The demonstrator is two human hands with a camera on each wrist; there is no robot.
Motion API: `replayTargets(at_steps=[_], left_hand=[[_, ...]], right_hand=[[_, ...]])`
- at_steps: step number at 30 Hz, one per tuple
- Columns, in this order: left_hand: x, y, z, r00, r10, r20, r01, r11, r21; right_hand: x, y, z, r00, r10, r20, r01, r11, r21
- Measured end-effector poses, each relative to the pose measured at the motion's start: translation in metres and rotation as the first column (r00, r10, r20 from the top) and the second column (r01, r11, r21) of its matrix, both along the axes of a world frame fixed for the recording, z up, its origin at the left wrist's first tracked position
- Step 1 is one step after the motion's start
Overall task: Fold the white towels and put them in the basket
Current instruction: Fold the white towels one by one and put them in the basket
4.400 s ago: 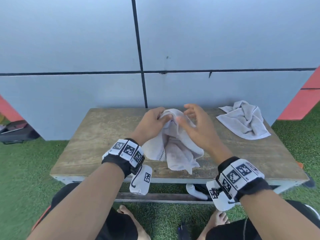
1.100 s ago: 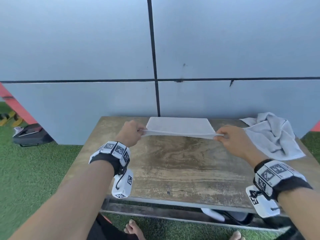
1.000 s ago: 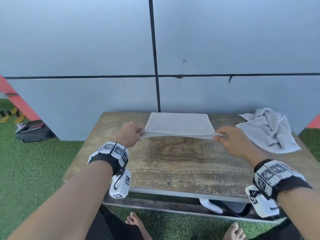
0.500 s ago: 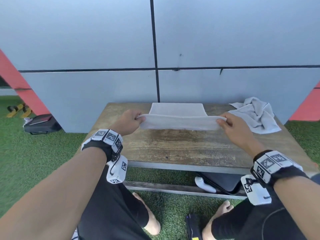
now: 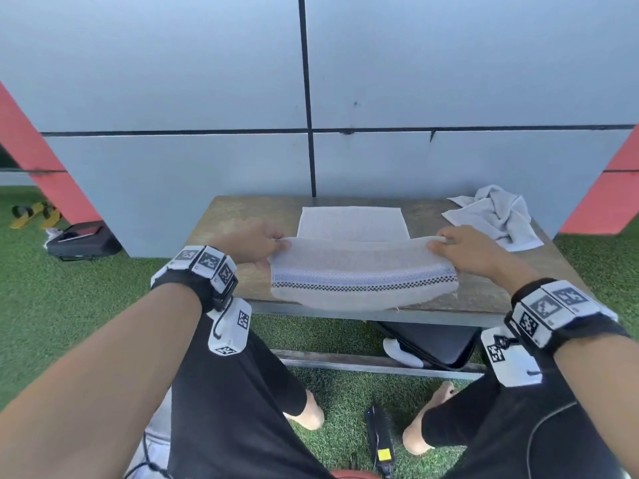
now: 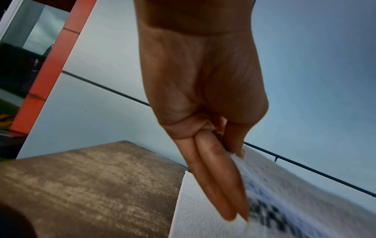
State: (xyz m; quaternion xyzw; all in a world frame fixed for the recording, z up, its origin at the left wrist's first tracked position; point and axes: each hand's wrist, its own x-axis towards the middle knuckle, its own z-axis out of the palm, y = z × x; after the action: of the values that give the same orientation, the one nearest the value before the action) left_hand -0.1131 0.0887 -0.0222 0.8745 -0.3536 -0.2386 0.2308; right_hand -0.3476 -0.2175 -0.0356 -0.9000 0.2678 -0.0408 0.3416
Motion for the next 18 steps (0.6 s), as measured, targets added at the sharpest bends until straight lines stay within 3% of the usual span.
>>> replayTargets(at_steps=[4,13,18], left_hand=[[0.004,-0.006,-0.011,0.997,0.043,-0.065,-0.043,0.999,-0.009],[0.062,-0.069,-0.029,0.965,0.262,0.015,-0.253,0.944,-0.212],[0.113,-0.12,-0.042,0.945,0.314,0.086,-0.298,0.94,-0.165]], right_hand=[[0.01,-0.003,-0.007,0.998,-0.028,-0.055,0.029,0.999,0.024],[0.091,-0.057,-0.028,0.981,-0.154,0.116,0.168,0.978,-0.122],[0.147,-0.105,-0.045,0.981,-0.159,0.114,0.18,0.962,-0.206]])
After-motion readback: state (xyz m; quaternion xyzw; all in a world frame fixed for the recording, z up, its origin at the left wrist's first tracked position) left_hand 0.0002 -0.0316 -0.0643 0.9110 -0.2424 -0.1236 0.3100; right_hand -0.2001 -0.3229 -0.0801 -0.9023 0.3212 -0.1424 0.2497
